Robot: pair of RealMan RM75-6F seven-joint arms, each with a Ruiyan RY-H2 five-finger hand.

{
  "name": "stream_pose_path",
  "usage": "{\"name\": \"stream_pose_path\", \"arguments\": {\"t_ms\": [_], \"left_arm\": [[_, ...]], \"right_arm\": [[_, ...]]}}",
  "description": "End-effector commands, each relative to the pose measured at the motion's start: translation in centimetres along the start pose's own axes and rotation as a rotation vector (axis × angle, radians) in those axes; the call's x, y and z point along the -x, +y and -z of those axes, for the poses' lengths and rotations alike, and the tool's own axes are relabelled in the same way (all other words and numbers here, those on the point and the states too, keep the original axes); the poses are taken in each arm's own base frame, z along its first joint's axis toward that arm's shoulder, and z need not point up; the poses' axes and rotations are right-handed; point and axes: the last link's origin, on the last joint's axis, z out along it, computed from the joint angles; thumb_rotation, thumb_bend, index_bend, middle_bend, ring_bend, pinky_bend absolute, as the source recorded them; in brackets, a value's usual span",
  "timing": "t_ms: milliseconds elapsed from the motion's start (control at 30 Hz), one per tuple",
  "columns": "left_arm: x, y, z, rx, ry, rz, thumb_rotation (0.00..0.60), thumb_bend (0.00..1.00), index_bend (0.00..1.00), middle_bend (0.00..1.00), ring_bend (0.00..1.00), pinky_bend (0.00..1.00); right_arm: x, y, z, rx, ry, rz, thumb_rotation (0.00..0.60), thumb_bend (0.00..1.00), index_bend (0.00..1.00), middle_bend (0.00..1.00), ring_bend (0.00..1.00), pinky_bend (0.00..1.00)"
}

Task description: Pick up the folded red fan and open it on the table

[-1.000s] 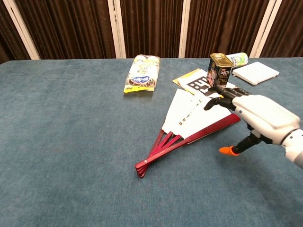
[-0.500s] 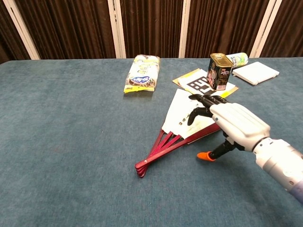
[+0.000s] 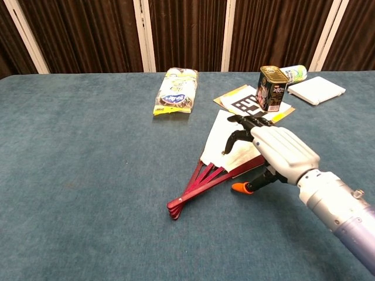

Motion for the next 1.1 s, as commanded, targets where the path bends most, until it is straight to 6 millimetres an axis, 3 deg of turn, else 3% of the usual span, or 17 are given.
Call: {"name": "stream_pose_path", "arguments": {"t_ms": [33, 333, 633, 1100], "left_arm": [[0.0, 0.0, -0.1, -0.002, 0.001, 0.001, 0.600, 0.00, 0.00, 0.00, 0.00, 0.00], [0.0, -0.1, -0.1, -0.004, 0.003, 0.004, 0.600, 0.00, 0.00, 0.00, 0.00, 0.00], [0.0, -0.1, -0.2, -0.006, 0.002, 0.004, 0.600, 0.00, 0.00, 0.00, 0.00, 0.00], [0.0, -0.1, -0.2, -0.010, 0.002, 0.006, 0.600, 0.00, 0.00, 0.00, 0.00, 0.00]], "right_arm": [[0.3, -0.4, -0.2, -0.006, 0.005, -0.009, 0.600, 0.16, 0.42, 0.11, 0.00, 0.00], [0.9, -1.0, -0.4, -0.009, 0.012, -0.024, 0.600, 0.18, 0.46, 0.12, 0.00, 0.00], [1.5, -1.3, -0.1, -0.018, 0.007, -0.036, 0.600, 0.32, 0.53, 0.14, 0.00, 0.00], [1.9, -2.3, -0.4, -0.027, 0.016, -0.056, 0.600, 0.37, 0.55, 0.15, 0.00, 0.00]]}}
